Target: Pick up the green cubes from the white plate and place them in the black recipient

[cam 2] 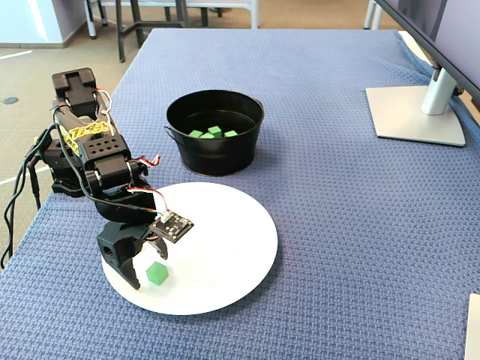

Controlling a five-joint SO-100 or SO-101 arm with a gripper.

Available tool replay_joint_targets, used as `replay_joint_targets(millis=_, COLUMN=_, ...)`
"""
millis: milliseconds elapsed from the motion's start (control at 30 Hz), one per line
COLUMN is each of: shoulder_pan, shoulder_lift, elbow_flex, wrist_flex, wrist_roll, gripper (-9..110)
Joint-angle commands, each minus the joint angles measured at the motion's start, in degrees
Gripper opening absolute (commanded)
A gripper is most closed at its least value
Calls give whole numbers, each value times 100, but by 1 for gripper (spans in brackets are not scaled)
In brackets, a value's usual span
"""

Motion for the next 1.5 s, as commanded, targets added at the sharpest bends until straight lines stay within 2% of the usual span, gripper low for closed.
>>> replay_joint_targets(millis=0, shoulder_pan=-53, shoulder_lift=-18, elbow_flex=-387, wrist_flex=-79, wrist_roll=-18, gripper=27)
replay_joint_targets(millis=233, shoulder_pan=-105, shoulder_lift=-114, elbow_flex=-448, wrist_flex=-158, wrist_roll=70, gripper=19)
replay_joint_targets(millis=267, shoulder_pan=-114, shoulder_lift=-132, elbow_flex=-448, wrist_flex=-158, wrist_roll=88, gripper=15)
replay_joint_targets(millis=333, shoulder_pan=-123, shoulder_lift=-149, elbow_flex=-422, wrist_flex=-220, wrist_roll=149, gripper=1)
replay_joint_targets(millis=367, shoulder_pan=-123, shoulder_lift=-149, elbow_flex=-396, wrist_flex=-281, wrist_roll=167, gripper=0)
replay_joint_targets(millis=600, shoulder_pan=-97, shoulder_lift=26, elbow_flex=-299, wrist_flex=-141, wrist_roll=123, gripper=0)
replay_joint_targets(millis=833, shoulder_pan=-466, shoulder_lift=1134, elbow_flex=-791, wrist_flex=1907, wrist_roll=756, gripper=0)
replay_joint_targets(millis=1067, shoulder_pan=-1134, shoulder_lift=2241, elbow_flex=-510, wrist_flex=2338, wrist_roll=1380, gripper=0)
replay_joint_targets(millis=1233, shoulder_pan=-1942, shoulder_lift=2918, elbow_flex=-325, wrist_flex=2382, wrist_roll=2391, gripper=0)
replay_joint_targets(millis=1467, shoulder_pan=-3709, shoulder_lift=3595, elbow_flex=-352, wrist_flex=2505, wrist_roll=4966, gripper=0)
